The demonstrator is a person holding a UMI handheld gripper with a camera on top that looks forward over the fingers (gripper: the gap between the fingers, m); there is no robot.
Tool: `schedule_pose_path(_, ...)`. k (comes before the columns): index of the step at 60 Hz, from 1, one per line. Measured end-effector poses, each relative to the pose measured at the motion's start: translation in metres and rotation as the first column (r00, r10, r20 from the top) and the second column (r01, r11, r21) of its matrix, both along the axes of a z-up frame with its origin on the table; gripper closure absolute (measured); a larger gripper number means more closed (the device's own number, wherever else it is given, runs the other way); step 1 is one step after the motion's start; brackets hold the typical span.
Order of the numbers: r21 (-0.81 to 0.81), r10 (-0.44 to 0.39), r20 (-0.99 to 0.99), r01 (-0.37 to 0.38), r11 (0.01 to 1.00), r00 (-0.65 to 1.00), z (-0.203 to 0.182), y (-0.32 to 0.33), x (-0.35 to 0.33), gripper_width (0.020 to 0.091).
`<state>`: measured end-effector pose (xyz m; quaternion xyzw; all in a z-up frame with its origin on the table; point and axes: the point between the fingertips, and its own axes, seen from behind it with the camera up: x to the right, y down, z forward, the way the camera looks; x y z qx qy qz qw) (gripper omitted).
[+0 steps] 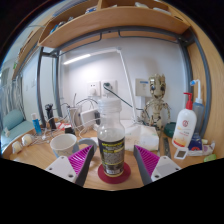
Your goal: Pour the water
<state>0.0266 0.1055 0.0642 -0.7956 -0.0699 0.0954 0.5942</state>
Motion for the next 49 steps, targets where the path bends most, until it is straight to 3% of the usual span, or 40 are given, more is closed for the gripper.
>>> schedule_pose_path(7, 0.017, -0.043, 0.048, 0.042, 0.999, 0.998, 0.007, -0.035, 0.016, 0.0286)
schedule_pose_path(25, 0.048, -0.243, 0.032, 0.241, 0.969, 0.970, 0.042, -0.139, 0.067, 0.0264)
schedule_pose_path(49, 0.123, -0.329, -0.022, 0.329, 0.936, 0.944, 0.074, -0.202, 0.113, 0.0275)
